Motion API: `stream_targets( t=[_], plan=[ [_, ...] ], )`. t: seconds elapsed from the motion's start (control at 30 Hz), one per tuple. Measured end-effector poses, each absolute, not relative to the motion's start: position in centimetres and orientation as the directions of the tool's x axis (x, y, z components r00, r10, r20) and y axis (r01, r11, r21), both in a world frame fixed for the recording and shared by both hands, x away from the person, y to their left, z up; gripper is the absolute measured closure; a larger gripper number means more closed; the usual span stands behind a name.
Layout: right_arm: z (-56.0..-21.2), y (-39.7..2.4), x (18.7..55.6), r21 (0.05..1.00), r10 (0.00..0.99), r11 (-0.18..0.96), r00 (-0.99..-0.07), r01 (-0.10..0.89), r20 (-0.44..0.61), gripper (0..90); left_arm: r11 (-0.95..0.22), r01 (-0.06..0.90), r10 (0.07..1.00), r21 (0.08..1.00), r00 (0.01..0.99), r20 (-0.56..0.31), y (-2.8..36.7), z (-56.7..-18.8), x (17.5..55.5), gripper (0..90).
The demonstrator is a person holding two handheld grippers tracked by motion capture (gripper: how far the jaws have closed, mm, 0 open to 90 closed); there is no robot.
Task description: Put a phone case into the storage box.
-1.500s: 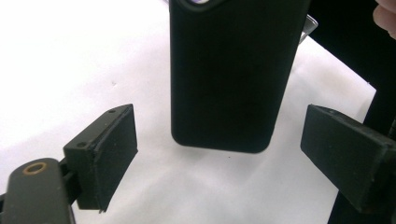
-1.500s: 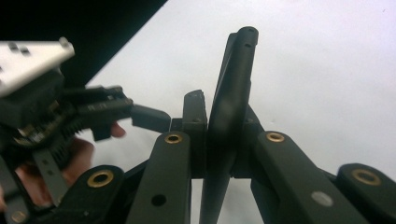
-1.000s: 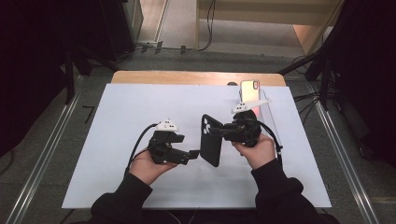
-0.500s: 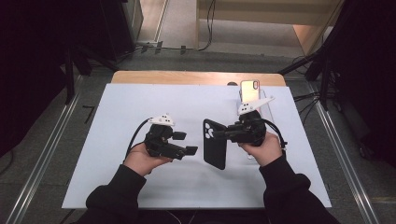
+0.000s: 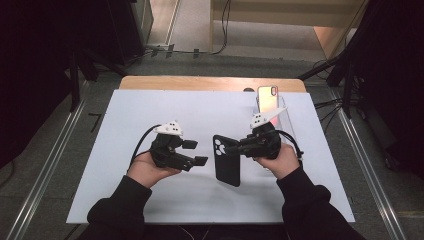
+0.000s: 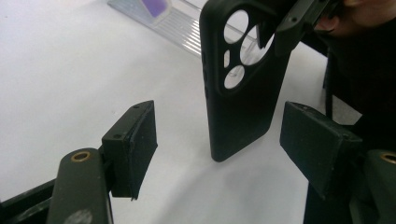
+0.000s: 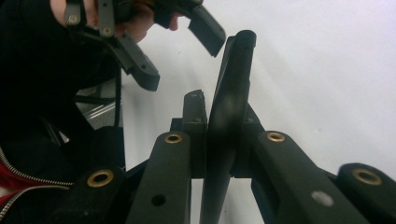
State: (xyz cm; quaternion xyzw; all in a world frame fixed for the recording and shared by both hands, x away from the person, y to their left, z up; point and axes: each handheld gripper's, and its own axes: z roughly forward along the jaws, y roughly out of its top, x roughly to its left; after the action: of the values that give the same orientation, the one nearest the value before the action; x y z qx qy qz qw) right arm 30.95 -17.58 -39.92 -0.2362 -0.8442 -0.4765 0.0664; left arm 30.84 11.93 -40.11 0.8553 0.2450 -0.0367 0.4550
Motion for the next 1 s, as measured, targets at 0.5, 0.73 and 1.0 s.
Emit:
stream_targets(
  t=[0.5,0.73,1.0],
  plan=[
    [-40.1,-16.4,30.5,0.789,0.197,0.492,-0.930,0.368,0.311,77.8,-0.460,0.394,0.292,0.796,0.914,-0.283,12.4,-39.1,30.4,32.9],
    [-40.2,-16.0,30.2,0.803,0.141,0.507,-0.949,0.313,0.282,77.8,-0.488,0.378,0.241,0.787,0.925,-0.295,11.8,-39.3,30.7,33.0],
    [-40.1,-15.5,29.9,0.818,0.070,0.512,-0.962,0.261,0.263,77.8,-0.490,0.373,0.195,0.788,0.928,-0.318,11.6,-39.3,30.7,37.8]
  ],
)
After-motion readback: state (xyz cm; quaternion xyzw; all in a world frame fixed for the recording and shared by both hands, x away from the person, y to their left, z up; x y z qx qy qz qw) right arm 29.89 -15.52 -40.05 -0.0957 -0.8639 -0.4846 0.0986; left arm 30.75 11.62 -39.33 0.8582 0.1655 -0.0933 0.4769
